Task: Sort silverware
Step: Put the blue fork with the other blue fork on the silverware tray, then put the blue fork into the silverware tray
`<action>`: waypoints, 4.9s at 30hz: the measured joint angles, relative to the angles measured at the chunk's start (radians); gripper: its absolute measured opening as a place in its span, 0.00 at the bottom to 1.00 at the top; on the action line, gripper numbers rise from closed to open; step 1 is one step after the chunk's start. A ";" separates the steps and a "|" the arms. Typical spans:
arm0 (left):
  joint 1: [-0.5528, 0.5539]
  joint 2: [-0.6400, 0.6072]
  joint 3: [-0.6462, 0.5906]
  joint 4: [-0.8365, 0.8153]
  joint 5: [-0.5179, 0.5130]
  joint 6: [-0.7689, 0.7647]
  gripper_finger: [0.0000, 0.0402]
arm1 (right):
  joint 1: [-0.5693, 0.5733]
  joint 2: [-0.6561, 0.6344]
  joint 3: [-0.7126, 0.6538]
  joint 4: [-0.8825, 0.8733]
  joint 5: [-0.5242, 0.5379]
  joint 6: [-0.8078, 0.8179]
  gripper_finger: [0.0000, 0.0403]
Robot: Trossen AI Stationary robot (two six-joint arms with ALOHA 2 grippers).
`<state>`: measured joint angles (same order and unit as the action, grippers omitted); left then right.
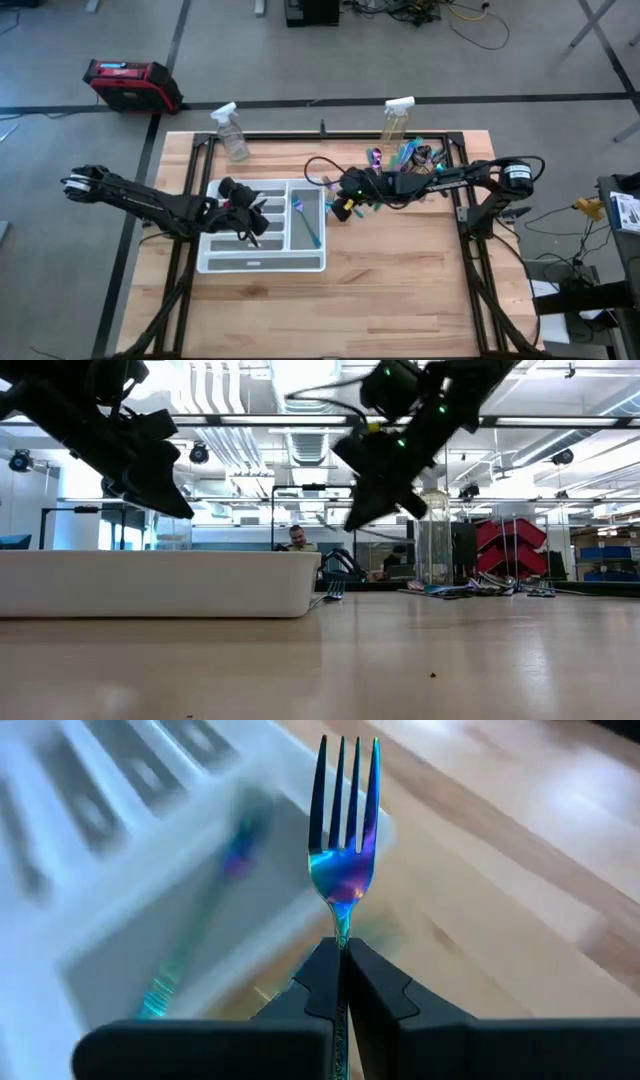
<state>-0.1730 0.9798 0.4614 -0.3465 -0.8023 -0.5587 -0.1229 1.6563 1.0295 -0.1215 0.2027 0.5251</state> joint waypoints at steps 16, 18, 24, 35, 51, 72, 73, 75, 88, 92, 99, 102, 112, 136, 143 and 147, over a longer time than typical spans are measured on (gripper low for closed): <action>0.000 -0.008 0.000 -0.053 0.000 0.020 0.33 | 0.077 0.381 0.375 0.019 0.007 0.250 0.00; 0.000 -0.009 0.000 -0.081 0.000 0.016 0.33 | 0.076 0.414 0.403 0.021 0.015 0.294 0.00; 0.000 -0.011 0.000 -0.091 0.000 0.000 0.33 | 0.079 0.515 0.464 -0.030 0.024 0.359 0.00; -0.005 -0.007 0.000 -0.101 0.008 -0.027 0.33 | 0.085 0.532 0.482 -0.068 0.108 0.358 0.00; -0.070 -0.054 0.000 -0.170 0.029 -0.183 0.33 | 0.106 0.418 0.479 -0.147 0.126 -0.032 0.36; -0.111 -0.064 0.000 -0.155 -0.059 -0.472 0.33 | 0.116 0.322 0.449 0.156 -0.002 -0.709 0.43; -0.114 -0.061 0.000 -0.153 -0.074 -0.473 0.33 | 0.116 0.322 0.437 0.197 -0.002 -0.732 0.43; -0.121 -0.056 0.000 -0.152 -0.090 -0.482 0.33 | 0.116 0.320 0.420 0.216 -0.002 -0.739 0.42; -0.167 -0.026 0.000 -0.144 -0.107 -0.497 0.33 | 0.104 0.214 0.182 0.003 0.011 -0.434 0.42; -0.175 -0.011 0.000 -0.137 -0.107 -0.498 0.33 | 0.106 0.097 0.068 -0.084 0.104 -0.262 0.42; -0.175 -0.003 0.000 -0.055 -0.131 -0.458 0.33 | 0.157 -0.018 -0.187 0.032 0.256 -0.039 0.42; -0.175 0.025 0.000 0.027 -0.131 -0.427 0.33 | 0.174 0.012 -0.260 0.231 0.209 -0.011 0.42; -0.175 0.150 0.000 0.260 -0.123 -0.341 0.33 | 0.177 0.148 -0.209 0.421 0.224 0.060 0.41; -0.184 0.190 0.002 0.212 -0.107 -0.190 0.33 | 0.147 0.391 0.258 -0.239 0.242 0.146 0.37; -0.194 0.198 0.002 0.215 -0.081 -0.304 0.33 | 0.209 0.338 0.181 -0.498 0.471 0.156 0.43; -0.193 0.197 0.002 0.224 -0.073 -0.339 0.33 | 0.220 0.270 0.085 -0.463 0.501 0.196 0.46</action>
<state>-0.3663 1.1770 0.4633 -0.1222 -0.8757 -0.8974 0.0968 1.9260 1.1149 -0.5843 0.7032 0.7208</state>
